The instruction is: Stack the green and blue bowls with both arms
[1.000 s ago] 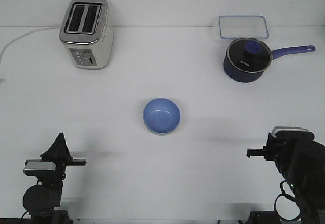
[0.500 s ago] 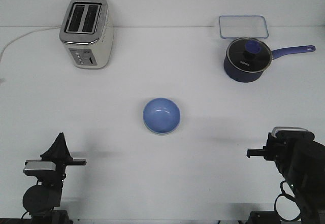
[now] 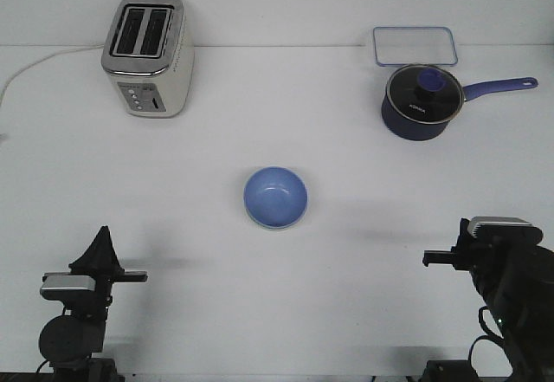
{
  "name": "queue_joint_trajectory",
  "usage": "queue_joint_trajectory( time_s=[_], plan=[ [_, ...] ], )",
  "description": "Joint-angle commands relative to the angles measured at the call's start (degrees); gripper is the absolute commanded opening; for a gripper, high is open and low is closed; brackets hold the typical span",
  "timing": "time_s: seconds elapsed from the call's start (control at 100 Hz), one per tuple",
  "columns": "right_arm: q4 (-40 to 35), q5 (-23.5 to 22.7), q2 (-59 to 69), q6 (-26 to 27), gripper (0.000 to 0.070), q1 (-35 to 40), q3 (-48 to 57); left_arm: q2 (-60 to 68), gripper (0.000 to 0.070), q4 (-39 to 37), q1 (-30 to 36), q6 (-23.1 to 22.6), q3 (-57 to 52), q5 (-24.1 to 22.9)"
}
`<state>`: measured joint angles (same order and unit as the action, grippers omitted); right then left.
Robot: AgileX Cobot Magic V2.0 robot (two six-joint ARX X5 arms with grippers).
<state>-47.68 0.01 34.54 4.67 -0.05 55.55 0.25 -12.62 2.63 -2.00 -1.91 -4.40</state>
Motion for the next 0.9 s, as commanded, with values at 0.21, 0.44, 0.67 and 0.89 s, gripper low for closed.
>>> queue_joint_trajectory(
  time_s=[0.21,0.44,0.67,0.89],
  plan=[
    [18.9,0.0,-11.2,-0.4,0.0,0.0,-11.1,-0.1,0.0012,-0.6,-0.1,0.1,1.1,-0.1],
    [29.4,0.1,-22.7,-0.4,0.0,0.0,-24.2,-0.1,0.0012,-0.6,-0.1,0.1,1.1,-0.1],
    [29.9,0.1,-31.9,-0.4,0.0,0.0,-34.0,-0.1,0.0012,-0.6,-0.1,0.1,1.1,-0.1],
    [35.6,0.0,-34.5,-0.4,0.0,-0.3,-41.7,-0.1,0.0012,-0.6,-0.1,0.1,1.1,-0.1]
  ],
)
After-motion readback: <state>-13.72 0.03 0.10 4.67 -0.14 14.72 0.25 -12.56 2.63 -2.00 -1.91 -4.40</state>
